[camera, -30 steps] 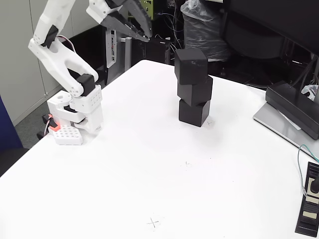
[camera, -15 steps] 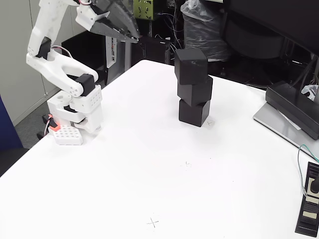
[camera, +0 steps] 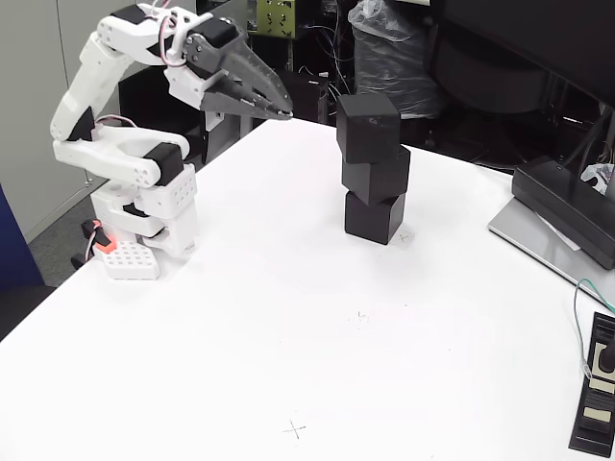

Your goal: Stack the 3 blocks

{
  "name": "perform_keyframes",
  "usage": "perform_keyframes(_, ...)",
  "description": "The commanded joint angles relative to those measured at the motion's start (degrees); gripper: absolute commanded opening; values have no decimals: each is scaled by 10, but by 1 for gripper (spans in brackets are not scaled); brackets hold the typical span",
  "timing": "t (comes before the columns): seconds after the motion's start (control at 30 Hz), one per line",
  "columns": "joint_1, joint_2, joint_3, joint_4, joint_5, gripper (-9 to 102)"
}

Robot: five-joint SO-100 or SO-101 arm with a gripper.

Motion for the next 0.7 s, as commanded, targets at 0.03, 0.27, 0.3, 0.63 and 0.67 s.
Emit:
perform_keyframes(0.03, -1, 27, 50, -28, 23, -1)
perform_keyframes(0.27, -1, 70, 163, -64, 29, -1)
perform_keyframes(0.3, -1, 71, 183, -69, 29, -1)
perform_keyframes(0.63, -1, 72, 287, -163, 30, -1)
perform_keyframes(0.67, -1, 72, 297, -169, 30, -1)
